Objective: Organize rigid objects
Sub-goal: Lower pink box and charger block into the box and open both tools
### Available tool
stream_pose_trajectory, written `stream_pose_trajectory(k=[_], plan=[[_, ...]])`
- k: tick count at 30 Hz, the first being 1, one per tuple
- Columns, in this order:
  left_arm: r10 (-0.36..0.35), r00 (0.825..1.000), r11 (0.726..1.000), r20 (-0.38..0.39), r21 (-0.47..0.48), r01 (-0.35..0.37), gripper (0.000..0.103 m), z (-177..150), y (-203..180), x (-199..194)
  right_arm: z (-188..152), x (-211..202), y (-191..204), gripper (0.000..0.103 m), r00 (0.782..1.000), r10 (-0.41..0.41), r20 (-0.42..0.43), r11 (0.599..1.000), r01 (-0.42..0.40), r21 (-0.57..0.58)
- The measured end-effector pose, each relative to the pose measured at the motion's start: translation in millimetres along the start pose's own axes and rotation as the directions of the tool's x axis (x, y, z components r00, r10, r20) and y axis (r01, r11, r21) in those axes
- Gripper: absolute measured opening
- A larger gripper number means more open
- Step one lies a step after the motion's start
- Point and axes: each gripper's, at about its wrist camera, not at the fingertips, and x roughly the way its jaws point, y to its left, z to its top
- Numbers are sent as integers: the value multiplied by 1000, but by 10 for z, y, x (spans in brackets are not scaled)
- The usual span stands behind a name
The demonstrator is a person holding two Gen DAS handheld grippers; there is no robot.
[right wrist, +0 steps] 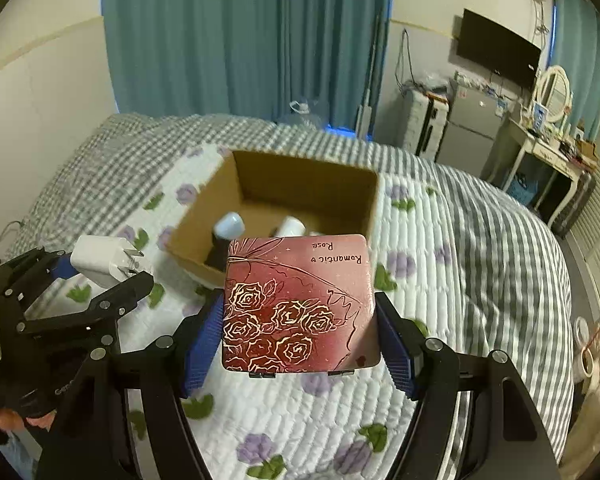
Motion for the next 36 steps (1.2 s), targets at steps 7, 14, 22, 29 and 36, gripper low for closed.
stream_pose_trajectory(k=[7, 14, 22, 29, 36], plan=[[17, 999, 1000, 43, 4, -17, 57, 294, 186, 15, 321, 56, 75, 71, 999, 18, 43, 1000, -17, -12], [15, 998, 1000, 53, -14, -14, 57, 582, 273, 271, 598, 266, -1, 71, 998, 7, 56, 1000, -6, -17], [-23, 999, 1000, 28, 0, 23, 57, 876, 217, 775, 936, 694, -202, 71, 998, -22, 55, 1000, 22, -4], [-52, 997, 999, -56, -3, 52, 57, 946, 113, 1380, 1034, 1161, -462, 71, 999, -25, 24, 999, 25, 28], [-48, 991, 999, -127, -1, 48, 57, 1003, 37, 1889, 970, 1537, -631, 71, 1000, -4, -1, 999, 4, 49]])
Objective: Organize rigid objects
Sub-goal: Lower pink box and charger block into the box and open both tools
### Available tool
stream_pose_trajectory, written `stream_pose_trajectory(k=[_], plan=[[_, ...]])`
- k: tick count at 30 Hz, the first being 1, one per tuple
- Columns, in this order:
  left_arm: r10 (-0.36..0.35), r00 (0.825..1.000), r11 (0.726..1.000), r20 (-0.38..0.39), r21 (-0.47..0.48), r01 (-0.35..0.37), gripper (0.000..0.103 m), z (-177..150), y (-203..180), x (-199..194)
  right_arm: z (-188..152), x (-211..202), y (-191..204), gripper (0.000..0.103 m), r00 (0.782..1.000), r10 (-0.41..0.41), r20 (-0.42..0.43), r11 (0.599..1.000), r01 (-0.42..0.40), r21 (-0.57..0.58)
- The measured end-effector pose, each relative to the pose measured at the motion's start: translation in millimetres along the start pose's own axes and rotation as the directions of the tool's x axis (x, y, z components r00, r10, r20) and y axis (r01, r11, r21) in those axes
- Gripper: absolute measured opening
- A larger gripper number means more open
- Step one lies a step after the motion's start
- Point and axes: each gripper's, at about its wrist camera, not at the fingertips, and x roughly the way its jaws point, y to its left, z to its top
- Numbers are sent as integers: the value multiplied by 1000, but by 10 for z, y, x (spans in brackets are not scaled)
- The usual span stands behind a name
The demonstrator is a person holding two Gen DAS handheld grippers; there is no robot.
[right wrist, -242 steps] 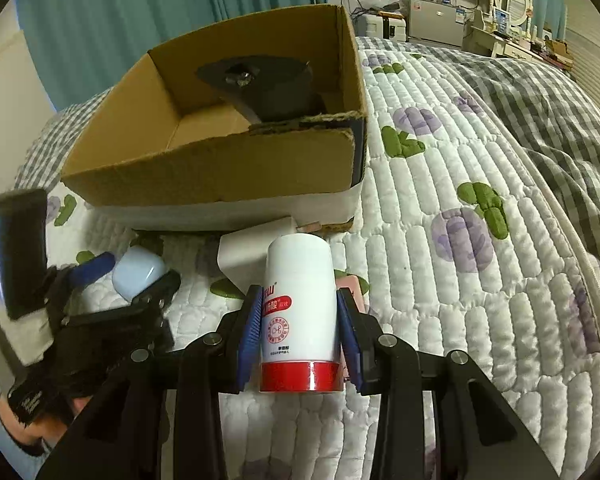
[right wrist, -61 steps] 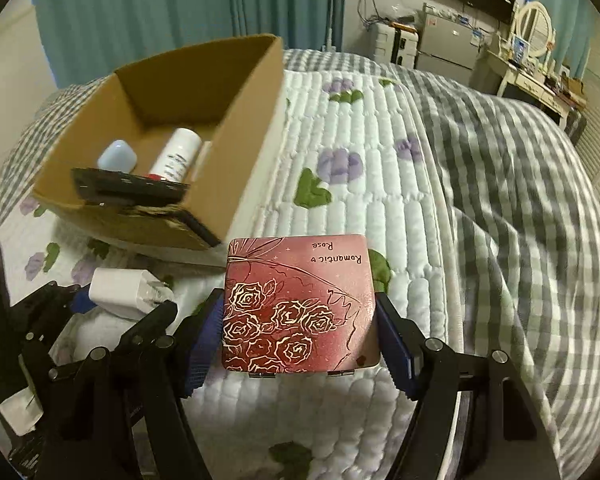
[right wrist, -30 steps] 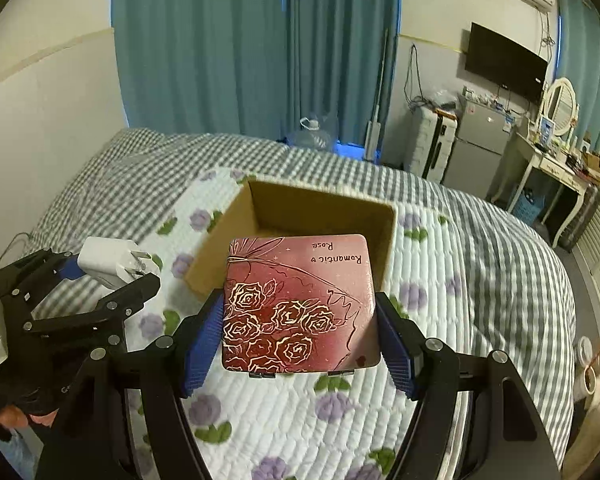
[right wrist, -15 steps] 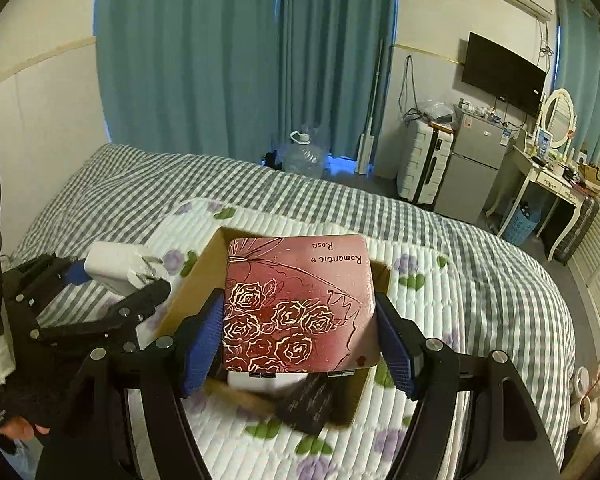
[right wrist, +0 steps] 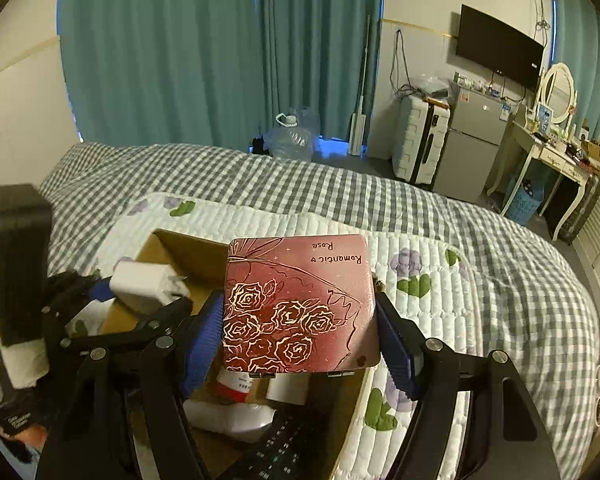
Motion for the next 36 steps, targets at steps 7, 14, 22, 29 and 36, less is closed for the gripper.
stream_pose_trajectory(k=[7, 14, 22, 29, 36], plan=[[-14, 1000, 1000, -21, -19, 13, 60, 5, -30, 204, -89, 142, -95, 71, 1000, 19, -14, 1000, -19, 24], [26, 999, 1000, 22, -7, -25, 69, -5, 67, 1, -76, 141, -55, 71, 999, 16, -41, 1000, -15, 24], [12, 999, 1000, 50, -30, -10, 68, -27, 248, -207, -105, 463, 35, 71, 992, 24, -125, 1000, -24, 7], [22, 996, 1000, 92, -16, -20, 68, -64, 268, -330, -99, 387, -62, 74, 999, 24, -41, 995, -20, 100], [28, 986, 1000, 166, 5, -30, 68, -90, 174, -981, -59, -420, -3, 74, 999, -39, 26, 992, 36, 120]])
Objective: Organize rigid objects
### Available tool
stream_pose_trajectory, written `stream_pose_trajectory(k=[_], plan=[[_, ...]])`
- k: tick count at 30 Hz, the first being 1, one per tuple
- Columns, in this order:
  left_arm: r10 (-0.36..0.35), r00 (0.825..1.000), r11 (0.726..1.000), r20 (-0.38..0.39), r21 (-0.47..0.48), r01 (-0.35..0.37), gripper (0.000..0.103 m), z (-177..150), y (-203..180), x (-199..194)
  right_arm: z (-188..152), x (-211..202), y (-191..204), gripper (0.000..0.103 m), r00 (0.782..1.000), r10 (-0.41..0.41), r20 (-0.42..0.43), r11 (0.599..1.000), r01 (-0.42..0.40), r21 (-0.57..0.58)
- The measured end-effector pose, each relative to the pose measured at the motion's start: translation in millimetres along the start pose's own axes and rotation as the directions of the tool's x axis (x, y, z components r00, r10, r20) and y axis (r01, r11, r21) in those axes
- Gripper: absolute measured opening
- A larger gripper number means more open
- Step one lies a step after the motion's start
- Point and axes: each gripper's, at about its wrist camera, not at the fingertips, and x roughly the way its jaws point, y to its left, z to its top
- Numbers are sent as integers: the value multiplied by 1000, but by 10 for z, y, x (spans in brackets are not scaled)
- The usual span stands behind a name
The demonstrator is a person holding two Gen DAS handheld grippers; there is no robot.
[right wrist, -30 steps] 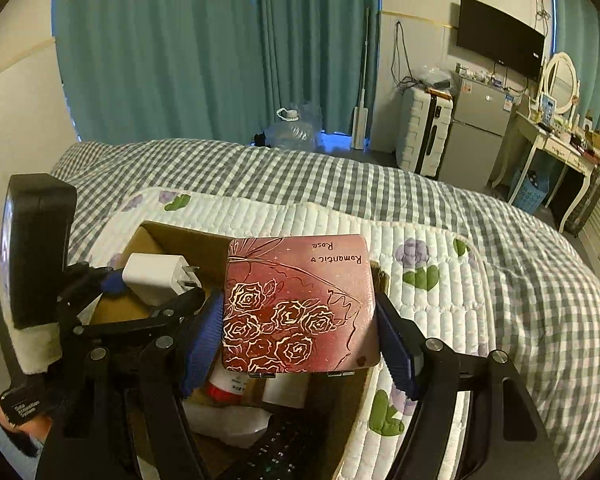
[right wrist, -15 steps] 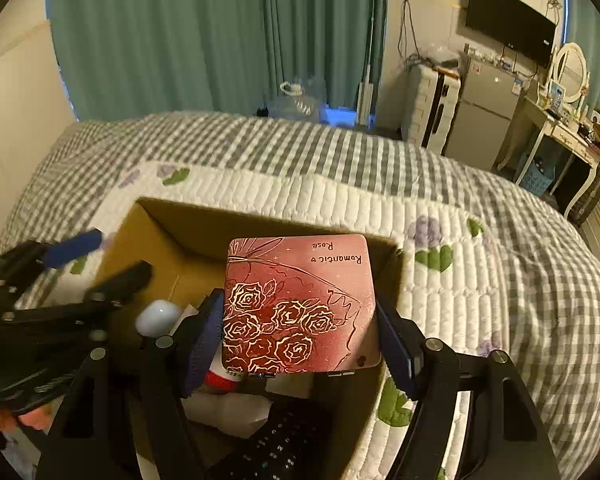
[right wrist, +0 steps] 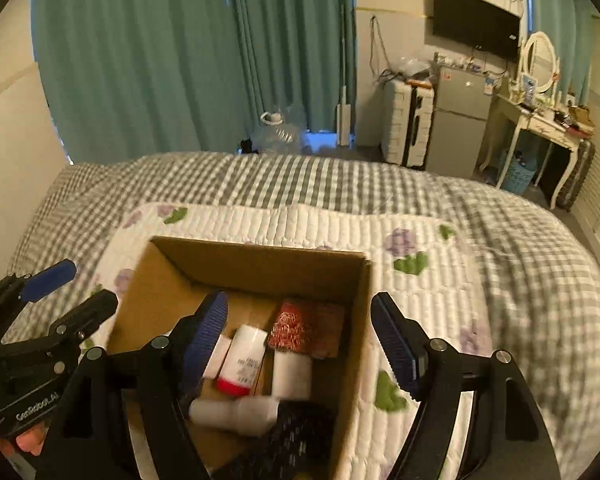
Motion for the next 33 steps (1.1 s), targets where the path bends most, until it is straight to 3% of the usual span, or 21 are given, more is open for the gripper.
stream_pose_trajectory(k=[6, 10, 15, 18, 23, 28, 30, 33], plan=[[13, 993, 1000, 121, 16, -15, 69, 36, -67, -876, -92, -1056, 176, 74, 992, -33, 120, 999, 36, -27], [49, 972, 997, 229, 39, -59, 69, 13, -101, -1485, -184, -1677, 285, 74, 977, -50, 207, 997, 60, -41], [54, 949, 998, 311, 1, -57, 89, -136, -60, -1962, -457, -2322, 401, 83, 936, -40, 349, 997, 58, -42], [65, 936, 998, 346, -45, -53, 96, -329, -11, -2104, -716, -2522, 422, 88, 915, -34, 403, 999, 48, -25], [73, 937, 996, 340, -80, -49, 99, -663, 31, -1980, -1068, -2465, 452, 103, 900, -4, 436, 1000, 16, -23], [92, 941, 995, 325, -70, -73, 99, -936, -24, -1718, -1367, -2072, 498, 103, 897, -31, 442, 999, 47, -24], [107, 937, 993, 333, -74, -87, 99, -1048, -25, -1671, -1434, -1914, 507, 103, 899, -42, 436, 997, 64, -35], [136, 916, 990, 377, -97, -107, 99, -1236, -36, -1604, -1548, -1632, 490, 103, 912, -50, 408, 997, 69, -33]])
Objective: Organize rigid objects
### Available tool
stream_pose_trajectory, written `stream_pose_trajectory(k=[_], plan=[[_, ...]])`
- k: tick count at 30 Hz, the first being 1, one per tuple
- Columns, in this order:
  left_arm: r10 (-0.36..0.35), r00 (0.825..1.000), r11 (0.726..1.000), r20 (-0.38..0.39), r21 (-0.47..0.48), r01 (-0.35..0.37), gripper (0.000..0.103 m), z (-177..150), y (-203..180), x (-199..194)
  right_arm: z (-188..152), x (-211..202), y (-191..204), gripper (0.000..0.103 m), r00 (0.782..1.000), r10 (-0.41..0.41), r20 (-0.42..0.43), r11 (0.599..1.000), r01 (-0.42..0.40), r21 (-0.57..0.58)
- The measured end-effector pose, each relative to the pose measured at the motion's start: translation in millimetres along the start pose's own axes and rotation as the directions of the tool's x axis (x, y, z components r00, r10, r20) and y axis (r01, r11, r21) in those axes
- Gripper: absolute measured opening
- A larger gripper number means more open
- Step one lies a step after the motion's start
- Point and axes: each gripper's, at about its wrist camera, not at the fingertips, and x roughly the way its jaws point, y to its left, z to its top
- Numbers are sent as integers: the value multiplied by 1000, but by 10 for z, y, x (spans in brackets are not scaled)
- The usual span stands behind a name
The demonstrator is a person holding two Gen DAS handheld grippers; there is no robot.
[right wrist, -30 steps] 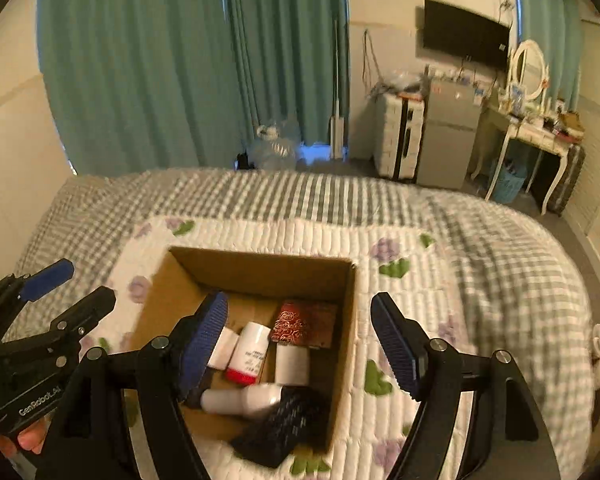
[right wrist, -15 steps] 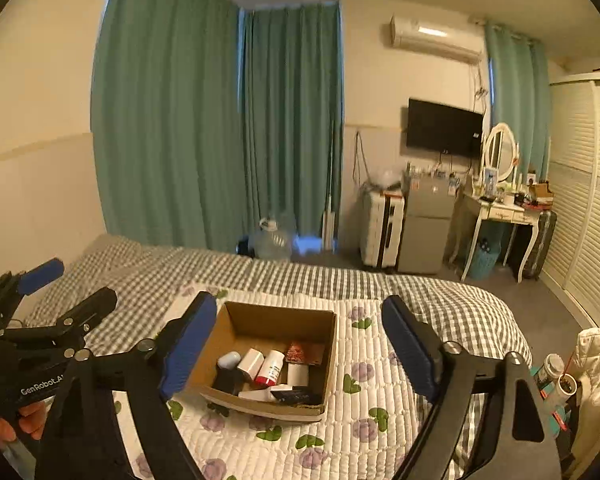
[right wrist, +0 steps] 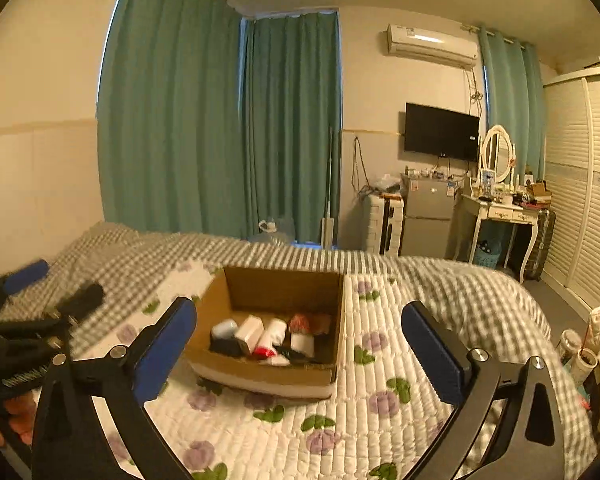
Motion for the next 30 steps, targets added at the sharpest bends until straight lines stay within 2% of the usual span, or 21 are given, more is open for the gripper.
stream_pose_trajectory(k=[4, 11, 20, 30], plan=[[-6, 1000, 1000, -12, 9, 6, 99, -147, -1, 42, -191, 124, -73, 103, 1000, -4, -18, 1000, 5, 24], [-7, 998, 1000, -55, 19, 9, 99, -258, -35, 122, -308, 238, -177, 103, 998, -11, -61, 999, 14, 49], [-14, 996, 1000, -91, 11, 15, 99, -359, -13, 190, -316, 224, -178, 103, 998, -11, -69, 999, 13, 41], [-20, 995, 1000, -98, 0, 20, 99, -356, 2, 202, -310, 209, -122, 103, 998, -9, -66, 1000, 11, 27]])
